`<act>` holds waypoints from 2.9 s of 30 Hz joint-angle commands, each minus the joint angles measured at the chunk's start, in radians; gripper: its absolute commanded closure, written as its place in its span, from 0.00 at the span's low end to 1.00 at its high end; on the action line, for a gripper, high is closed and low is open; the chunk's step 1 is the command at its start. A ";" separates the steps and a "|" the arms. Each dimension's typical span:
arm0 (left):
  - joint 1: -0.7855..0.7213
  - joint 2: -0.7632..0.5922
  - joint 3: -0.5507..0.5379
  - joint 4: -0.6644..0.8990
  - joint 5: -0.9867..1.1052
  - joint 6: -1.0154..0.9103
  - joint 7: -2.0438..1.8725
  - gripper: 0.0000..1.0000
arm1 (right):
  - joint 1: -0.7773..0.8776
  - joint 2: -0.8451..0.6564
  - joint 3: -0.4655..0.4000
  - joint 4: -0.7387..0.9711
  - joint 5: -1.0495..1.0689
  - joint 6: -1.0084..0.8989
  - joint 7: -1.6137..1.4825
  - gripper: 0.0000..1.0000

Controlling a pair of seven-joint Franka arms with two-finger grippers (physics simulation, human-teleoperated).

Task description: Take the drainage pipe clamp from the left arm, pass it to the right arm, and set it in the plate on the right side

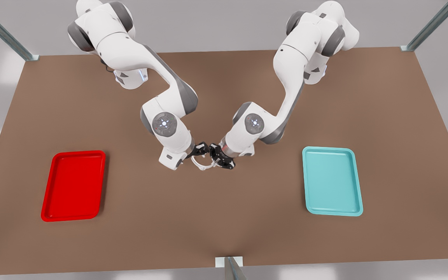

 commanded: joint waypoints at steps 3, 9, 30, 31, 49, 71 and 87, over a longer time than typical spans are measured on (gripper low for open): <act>-0.001 -0.001 0.000 0.001 0.005 0.008 -0.523 0.79 | -0.003 -0.006 0.001 -0.025 0.000 0.018 0.235 0.00; 0.000 -0.001 0.000 -0.001 0.005 0.008 -0.522 0.79 | -0.002 -0.020 0.002 -0.073 -0.001 0.018 0.235 0.00; -0.006 0.000 0.000 -0.001 0.003 0.005 -0.497 0.00 | -0.012 -0.037 0.036 -0.157 -0.070 0.057 0.235 0.79; -0.006 -0.003 0.000 -0.001 0.003 0.005 -0.497 0.00 | -0.014 -0.038 0.036 -0.159 -0.070 0.057 0.233 0.79; 0.491 -0.172 0.044 0.001 0.098 -0.601 1.932 0.00 | -0.565 -0.359 0.145 -0.656 -0.067 0.231 -0.241 0.79; 0.617 -0.564 -0.022 -0.151 0.384 -0.770 3.023 0.00 | -1.108 -0.187 0.254 -0.272 -0.069 -0.074 -0.794 0.00; 0.609 -0.468 -0.023 -0.082 0.388 -0.721 3.031 0.00 | -0.506 -0.371 -0.053 0.027 -0.066 -0.535 -0.360 0.00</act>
